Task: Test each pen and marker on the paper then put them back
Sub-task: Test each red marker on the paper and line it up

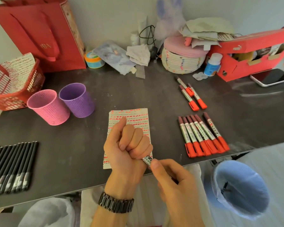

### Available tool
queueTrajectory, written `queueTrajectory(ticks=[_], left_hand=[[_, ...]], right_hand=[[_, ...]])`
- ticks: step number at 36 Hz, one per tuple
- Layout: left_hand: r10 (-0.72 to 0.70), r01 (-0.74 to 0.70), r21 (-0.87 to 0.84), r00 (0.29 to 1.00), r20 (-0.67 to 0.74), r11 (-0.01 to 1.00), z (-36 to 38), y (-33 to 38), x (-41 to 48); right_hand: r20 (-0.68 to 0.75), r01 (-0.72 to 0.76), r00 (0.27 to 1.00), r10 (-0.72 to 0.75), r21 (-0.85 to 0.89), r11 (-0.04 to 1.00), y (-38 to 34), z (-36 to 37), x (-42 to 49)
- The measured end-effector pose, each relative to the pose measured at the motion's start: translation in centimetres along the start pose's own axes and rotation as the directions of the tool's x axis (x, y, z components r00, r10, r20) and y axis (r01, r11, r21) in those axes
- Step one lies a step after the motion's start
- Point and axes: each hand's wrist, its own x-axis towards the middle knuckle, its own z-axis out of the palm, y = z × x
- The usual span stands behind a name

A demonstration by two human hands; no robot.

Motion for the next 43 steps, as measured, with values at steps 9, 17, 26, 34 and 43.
queueTrajectory(ticks=[9,17,26,34,43], left_hand=[[0.151,-0.096,0.348,0.979,-0.137,0.932,-1.7,-0.8,0.1],[0.134,-0.068,0.951,0.991,0.028,0.301,-3.5,-2.8,-1.2],[0.170,-0.112,0.899,0.984,0.043,0.423,-3.1,-4.6,-1.8],[0.071,-0.215,0.973,0.973,0.221,-0.082,-5.0,-2.8,-1.5],[0.249,0.030,0.894,0.964,0.092,-0.447,-11.0,6.5,1.3]], right_hand=[[0.204,-0.251,0.954,0.219,0.148,0.957,0.3,-3.5,3.5],[0.090,-0.053,0.995,0.053,0.003,0.999,0.6,-7.2,4.4],[-0.052,-0.013,0.998,0.028,0.264,0.964,1.3,-6.3,4.8],[-0.162,0.160,0.968,-0.191,-0.191,0.969,0.2,-8.2,7.4],[-0.126,-0.062,0.986,-0.108,-0.883,0.465,-3.4,-20.2,15.0]])
